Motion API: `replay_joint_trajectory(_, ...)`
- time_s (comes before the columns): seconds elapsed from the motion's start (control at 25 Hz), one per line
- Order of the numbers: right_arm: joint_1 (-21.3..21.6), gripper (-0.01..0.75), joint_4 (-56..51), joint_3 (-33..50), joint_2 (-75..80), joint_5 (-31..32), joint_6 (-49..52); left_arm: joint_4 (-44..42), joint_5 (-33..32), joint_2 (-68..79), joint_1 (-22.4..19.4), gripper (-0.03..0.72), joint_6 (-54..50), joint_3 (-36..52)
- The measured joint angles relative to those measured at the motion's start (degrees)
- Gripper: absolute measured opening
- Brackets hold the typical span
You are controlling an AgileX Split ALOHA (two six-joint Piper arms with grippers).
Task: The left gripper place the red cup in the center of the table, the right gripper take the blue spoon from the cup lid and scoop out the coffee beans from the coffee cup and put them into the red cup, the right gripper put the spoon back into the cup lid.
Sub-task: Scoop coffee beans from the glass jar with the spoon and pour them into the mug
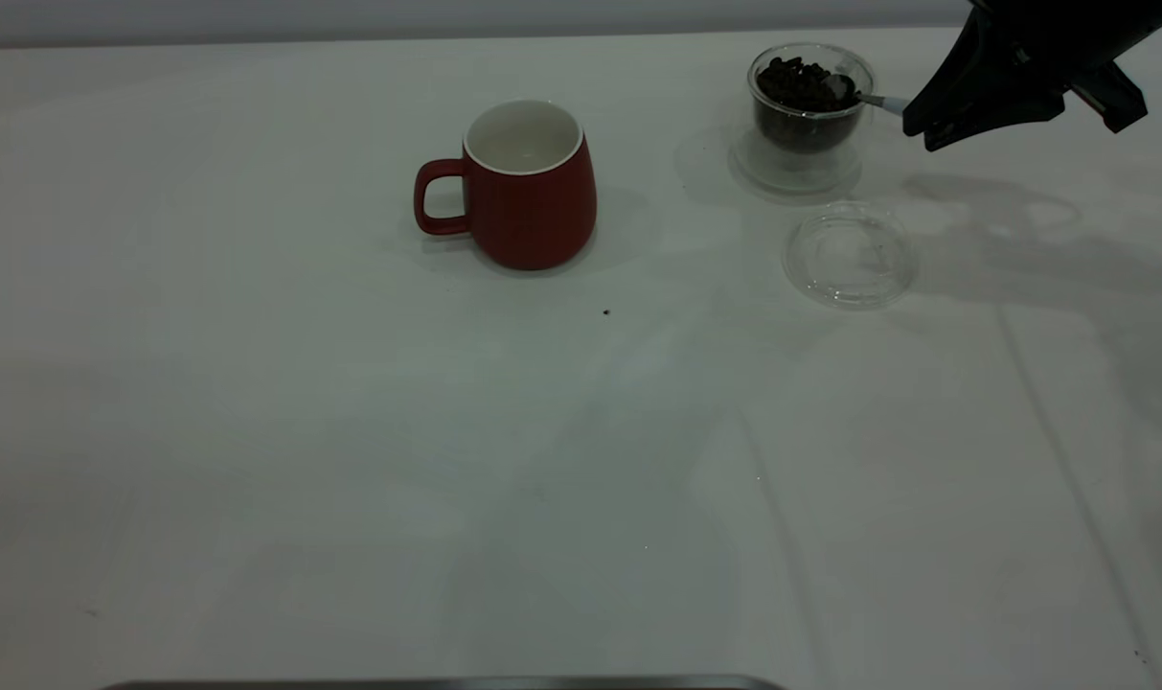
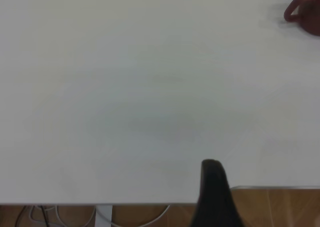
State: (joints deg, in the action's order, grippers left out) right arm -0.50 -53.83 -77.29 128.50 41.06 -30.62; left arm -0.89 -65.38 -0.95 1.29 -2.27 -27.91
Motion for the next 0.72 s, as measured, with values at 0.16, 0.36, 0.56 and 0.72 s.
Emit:
replay_joint_trajectory(0.16,0.0,0.110,-1.1,0.0,0.0,1.1,0.0,0.0,0.0,0.0,0.0,0.587,0.0,0.0)
replay_joint_trajectory(0.36,0.0,0.110,-2.4,0.0,0.0,1.6,-0.6,0.0,0.0,0.0,0.0,0.587,-0.1,0.0)
replay_joint_trajectory(0.56,0.0,0.110,-2.8,0.0,0.0,1.8,-1.1,0.0,0.1,0.0,0.0,0.587,-0.2,0.0)
replay_joint_trajectory(0.72,0.1,0.110,-6.0,0.0,1.7,2.6,-2.9,0.0,0.0,0.0,0.0,0.587,-0.2,0.0)
